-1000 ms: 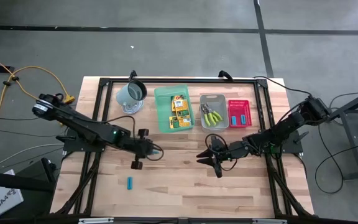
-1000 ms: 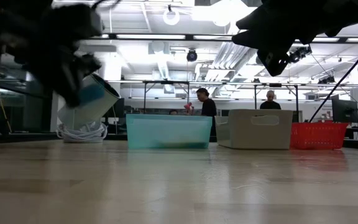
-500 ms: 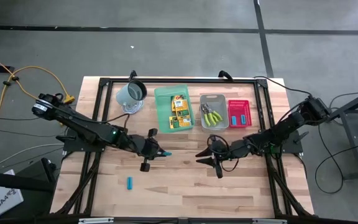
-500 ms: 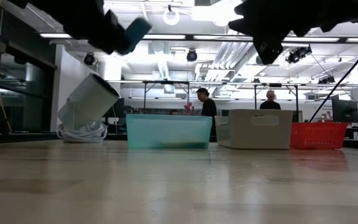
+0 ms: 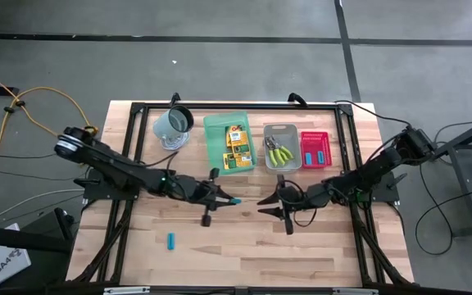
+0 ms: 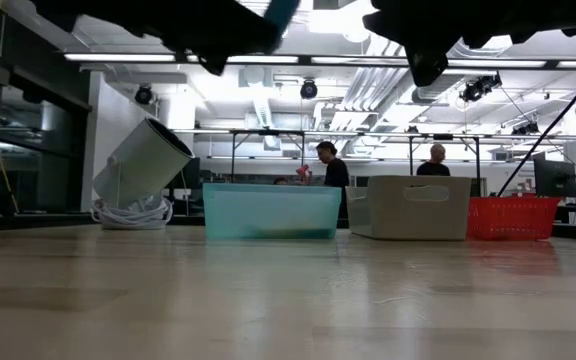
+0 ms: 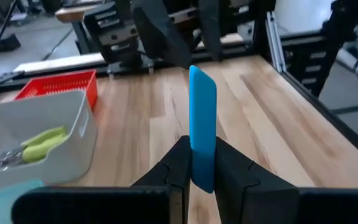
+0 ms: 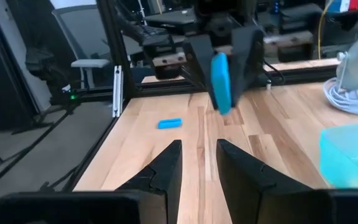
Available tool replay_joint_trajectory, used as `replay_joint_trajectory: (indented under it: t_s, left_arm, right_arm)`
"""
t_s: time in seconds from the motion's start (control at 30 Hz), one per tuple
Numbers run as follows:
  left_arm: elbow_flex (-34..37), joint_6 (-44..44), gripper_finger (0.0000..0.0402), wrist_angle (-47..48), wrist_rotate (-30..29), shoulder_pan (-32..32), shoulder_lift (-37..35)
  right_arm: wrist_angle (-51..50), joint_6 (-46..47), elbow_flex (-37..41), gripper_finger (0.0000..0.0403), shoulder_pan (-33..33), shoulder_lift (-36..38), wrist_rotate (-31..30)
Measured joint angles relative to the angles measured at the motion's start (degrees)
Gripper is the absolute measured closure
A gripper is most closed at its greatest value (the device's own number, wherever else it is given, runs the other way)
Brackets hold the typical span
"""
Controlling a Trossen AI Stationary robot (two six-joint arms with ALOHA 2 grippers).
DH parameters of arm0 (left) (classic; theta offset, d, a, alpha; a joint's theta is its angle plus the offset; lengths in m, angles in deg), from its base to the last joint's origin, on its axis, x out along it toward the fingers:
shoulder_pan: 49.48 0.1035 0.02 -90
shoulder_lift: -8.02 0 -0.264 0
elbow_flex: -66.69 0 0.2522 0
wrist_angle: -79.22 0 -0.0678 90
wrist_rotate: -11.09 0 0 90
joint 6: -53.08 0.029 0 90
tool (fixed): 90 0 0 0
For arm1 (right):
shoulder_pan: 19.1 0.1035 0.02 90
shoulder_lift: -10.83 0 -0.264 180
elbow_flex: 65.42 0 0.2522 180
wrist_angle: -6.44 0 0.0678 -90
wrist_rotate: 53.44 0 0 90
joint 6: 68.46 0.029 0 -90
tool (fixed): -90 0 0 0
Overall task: Pick & Place School Supplies
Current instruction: Put the top blue eraser into the red bin
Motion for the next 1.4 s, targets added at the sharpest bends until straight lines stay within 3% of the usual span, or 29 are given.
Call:
replay_joint_trajectory:
  t_s: [0.17,0.43,1.4]
  left_arm:
    - [-1.1,0.0,0.0362,-7.0,2.6,1.1,6.0]
    - [-6.4,2.9,0.0362,-8.3,4.2,0.8,11.0]
    - [-6.9,2.9,0.0362,-11.9,4.1,-0.2,12.0]
  right_arm:
    - [-0.1,-1.4,0.0,0.0311,0.2,0.0,-1.3]
    - [-1.3,-2.3,0.0,0.0311,0.2,0.0,-2.0]
    - [-0.1,-7.8,0.0,0.0311,0.0,0.0,-1.0]
